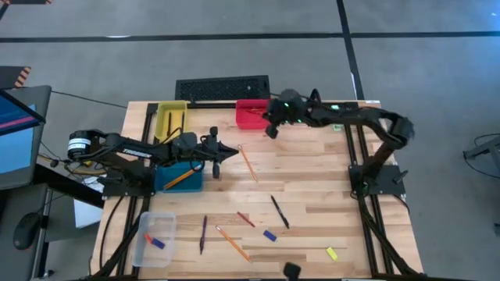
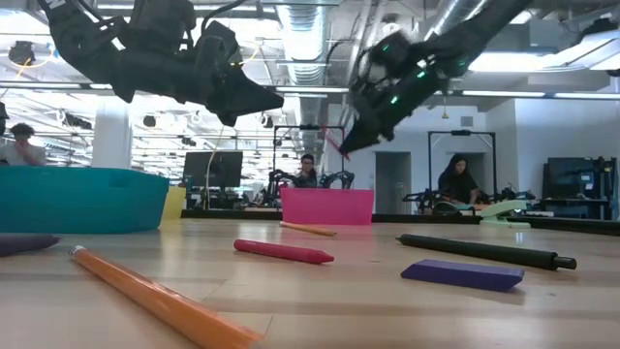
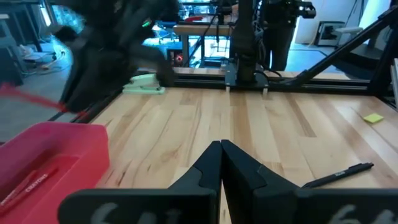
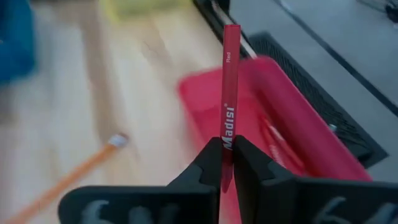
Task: Sort crayons/erasers/pens/pencils in bins
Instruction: Put the red crayon into the red bin
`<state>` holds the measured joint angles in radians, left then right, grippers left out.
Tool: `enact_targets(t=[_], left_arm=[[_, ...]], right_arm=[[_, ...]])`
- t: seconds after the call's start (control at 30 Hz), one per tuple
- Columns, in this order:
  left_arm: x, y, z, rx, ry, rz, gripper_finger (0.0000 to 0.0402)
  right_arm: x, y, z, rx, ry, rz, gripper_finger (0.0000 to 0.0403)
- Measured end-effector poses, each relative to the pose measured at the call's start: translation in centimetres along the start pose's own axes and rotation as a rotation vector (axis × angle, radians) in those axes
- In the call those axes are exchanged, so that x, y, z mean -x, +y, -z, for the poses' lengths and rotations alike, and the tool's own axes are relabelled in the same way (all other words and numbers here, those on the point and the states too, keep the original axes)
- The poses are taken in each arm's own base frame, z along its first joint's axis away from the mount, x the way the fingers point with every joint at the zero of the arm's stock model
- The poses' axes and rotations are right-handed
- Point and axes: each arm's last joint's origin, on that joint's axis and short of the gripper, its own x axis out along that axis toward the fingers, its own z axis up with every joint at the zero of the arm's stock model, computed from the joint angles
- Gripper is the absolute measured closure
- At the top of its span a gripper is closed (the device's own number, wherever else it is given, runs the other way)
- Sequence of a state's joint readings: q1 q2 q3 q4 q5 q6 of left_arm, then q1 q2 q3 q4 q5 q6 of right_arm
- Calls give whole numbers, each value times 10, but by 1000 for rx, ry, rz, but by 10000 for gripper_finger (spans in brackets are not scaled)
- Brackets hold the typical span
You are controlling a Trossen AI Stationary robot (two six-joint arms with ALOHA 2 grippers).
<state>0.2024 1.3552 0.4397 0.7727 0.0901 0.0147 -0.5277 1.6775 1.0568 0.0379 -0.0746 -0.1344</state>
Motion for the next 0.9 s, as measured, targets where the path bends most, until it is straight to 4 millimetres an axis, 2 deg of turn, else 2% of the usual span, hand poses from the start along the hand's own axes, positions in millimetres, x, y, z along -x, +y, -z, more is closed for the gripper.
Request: enact_targets(t=[0.17,0.33,0.5,0.9], left_arm=[[0,0,0,1,-1,0,401],[0,0,0,1,-1,0,401],[0,0,0,1,-2,0,401],[0,0,0,1,1,0,401]], right_arm=[[-33,-27,-8,89,148,16,369],[-61,-47,-5,167,292,-3,368],[-81,-61,5,190,388,-24,370],[-89,-63,9,162,399,-27,365]])
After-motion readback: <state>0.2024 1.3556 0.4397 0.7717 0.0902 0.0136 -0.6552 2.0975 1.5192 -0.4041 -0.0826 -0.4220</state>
